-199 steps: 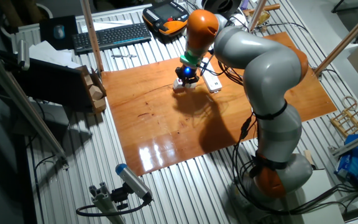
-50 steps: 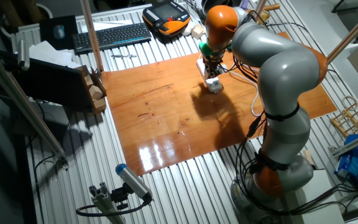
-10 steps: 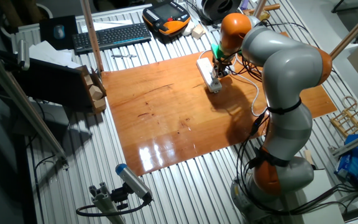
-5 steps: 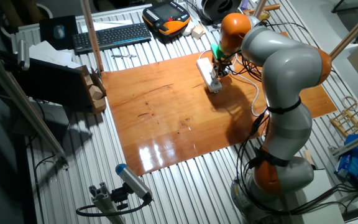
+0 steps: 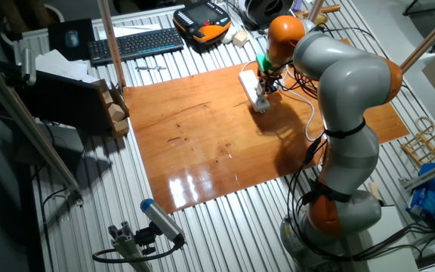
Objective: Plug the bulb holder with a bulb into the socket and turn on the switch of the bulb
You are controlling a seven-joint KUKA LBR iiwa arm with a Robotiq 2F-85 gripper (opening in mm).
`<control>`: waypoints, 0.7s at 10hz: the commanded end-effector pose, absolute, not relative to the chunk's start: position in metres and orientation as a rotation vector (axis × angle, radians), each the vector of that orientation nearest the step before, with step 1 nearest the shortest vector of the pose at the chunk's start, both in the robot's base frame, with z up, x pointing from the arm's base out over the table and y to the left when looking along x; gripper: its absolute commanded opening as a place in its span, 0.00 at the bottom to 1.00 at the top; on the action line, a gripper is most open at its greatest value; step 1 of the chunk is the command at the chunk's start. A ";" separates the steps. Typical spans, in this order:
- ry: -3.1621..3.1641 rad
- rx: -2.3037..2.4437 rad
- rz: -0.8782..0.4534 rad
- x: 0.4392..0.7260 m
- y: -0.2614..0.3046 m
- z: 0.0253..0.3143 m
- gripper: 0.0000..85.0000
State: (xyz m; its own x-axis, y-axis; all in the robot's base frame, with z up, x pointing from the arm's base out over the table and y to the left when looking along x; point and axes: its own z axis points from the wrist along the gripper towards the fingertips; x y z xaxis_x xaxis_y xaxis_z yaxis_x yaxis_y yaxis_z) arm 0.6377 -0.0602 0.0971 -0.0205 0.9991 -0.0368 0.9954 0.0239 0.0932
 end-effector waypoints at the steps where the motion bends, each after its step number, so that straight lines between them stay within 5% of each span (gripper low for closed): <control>1: 2.177 2.133 0.064 0.638 -0.060 0.097 0.00; 7: 2.169 2.127 0.062 0.638 -0.060 0.095 0.00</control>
State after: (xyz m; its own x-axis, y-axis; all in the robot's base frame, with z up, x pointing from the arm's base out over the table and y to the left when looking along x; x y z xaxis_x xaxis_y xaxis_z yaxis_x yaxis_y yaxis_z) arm 0.6383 -0.0602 0.0950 -0.0172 0.9989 -0.0444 0.9945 0.0217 0.1021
